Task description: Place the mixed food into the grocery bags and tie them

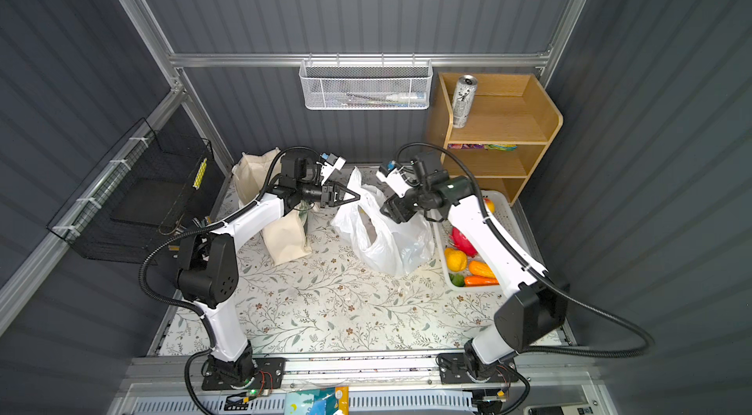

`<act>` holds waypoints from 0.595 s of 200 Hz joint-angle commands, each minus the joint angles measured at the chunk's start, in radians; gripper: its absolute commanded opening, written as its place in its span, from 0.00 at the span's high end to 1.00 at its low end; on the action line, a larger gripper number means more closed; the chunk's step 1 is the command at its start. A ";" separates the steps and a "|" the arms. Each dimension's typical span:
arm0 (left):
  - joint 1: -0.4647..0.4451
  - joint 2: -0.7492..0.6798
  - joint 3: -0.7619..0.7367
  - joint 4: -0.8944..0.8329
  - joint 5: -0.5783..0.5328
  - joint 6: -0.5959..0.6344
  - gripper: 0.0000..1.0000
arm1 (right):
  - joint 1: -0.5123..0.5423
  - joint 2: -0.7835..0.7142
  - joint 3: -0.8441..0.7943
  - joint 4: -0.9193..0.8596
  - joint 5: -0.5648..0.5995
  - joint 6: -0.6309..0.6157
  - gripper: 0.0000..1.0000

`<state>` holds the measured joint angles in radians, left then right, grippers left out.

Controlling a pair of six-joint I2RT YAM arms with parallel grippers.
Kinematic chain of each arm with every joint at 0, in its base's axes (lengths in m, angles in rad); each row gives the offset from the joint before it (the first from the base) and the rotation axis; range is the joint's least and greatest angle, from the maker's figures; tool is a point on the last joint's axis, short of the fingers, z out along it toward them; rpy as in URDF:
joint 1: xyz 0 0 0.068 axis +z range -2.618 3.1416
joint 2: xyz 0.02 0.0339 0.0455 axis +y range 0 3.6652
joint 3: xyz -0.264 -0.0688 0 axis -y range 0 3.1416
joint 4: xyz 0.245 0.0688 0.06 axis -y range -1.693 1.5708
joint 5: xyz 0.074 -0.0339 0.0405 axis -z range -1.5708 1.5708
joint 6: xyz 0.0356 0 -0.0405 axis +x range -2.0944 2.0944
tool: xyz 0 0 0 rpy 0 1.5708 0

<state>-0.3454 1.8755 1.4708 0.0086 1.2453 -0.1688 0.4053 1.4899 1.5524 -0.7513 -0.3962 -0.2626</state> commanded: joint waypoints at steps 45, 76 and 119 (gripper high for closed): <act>-0.054 -0.076 -0.020 -0.048 -0.092 0.038 1.00 | 0.012 0.211 0.303 0.010 -0.293 0.302 0.27; -0.080 -0.072 -0.014 -0.055 -0.106 0.038 1.00 | 0.047 0.298 0.388 0.007 -0.313 0.324 0.23; -0.089 -0.079 -0.014 -0.057 -0.103 0.040 1.00 | 0.055 0.331 0.383 0.045 -0.284 0.346 0.25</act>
<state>-0.4355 1.8168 1.4609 -0.0296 1.1439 -0.1501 0.4644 1.8282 1.9156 -0.7288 -0.6678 0.0479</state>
